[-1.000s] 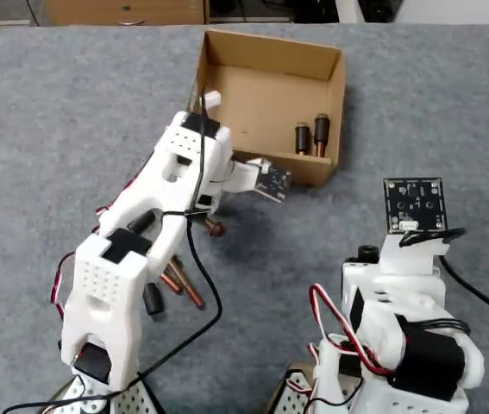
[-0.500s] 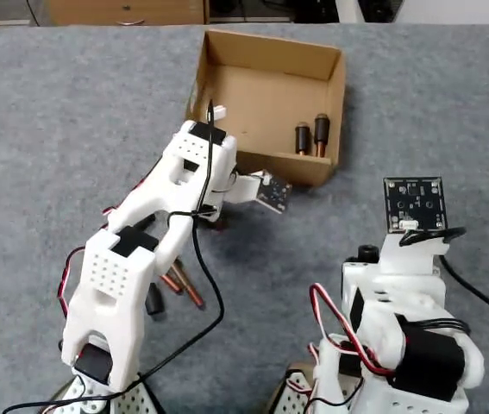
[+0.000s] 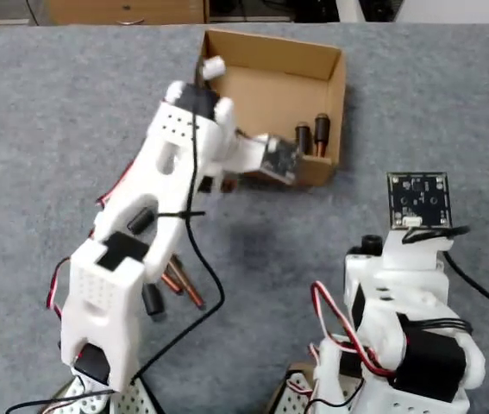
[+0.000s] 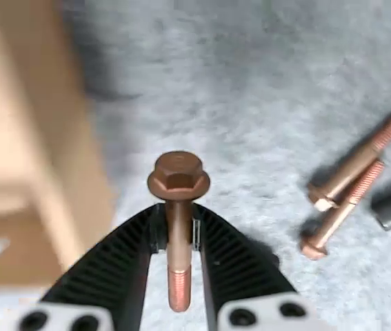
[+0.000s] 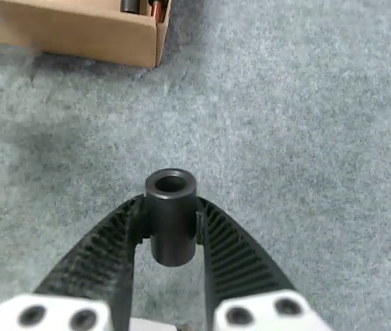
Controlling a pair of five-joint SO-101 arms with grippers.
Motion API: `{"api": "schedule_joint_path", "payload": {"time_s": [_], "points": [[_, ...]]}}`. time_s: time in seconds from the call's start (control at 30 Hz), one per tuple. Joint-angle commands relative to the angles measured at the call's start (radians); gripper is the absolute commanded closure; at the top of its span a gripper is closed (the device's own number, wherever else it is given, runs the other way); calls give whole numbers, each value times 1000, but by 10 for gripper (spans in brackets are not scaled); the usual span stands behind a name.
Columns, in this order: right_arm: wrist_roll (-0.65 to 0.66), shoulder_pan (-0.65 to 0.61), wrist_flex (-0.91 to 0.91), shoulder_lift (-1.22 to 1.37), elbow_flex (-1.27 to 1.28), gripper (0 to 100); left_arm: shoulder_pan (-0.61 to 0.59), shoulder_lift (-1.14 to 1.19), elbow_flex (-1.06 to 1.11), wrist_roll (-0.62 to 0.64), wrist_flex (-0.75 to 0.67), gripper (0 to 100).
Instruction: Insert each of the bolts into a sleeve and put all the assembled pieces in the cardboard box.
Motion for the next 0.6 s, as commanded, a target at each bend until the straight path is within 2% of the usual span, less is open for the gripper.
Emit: {"api": "schedule_joint_path", "payload": {"time_s": [0.0,0.07,0.23,0.3,0.37,0.47,0.57], "points": [[-9,-2,-38,-2,-2,997,-11,-145,-124,186,18,981],[-9,-42,-57,-2,-1,997,-21,-208,-150,354,18,981],[-9,-110,-149,-4,-5,997,-52,-403,-184,925,18,981],[-11,-114,-180,-4,-2,997,-74,-498,-183,1103,18,981],[-43,-114,-201,-4,2,997,-94,-590,-175,1243,18,981],[-181,-122,-216,-4,51,997,-103,-716,-178,1416,2,981],[-247,-193,-238,-30,124,997,-110,-858,-175,1605,6,981]]}}
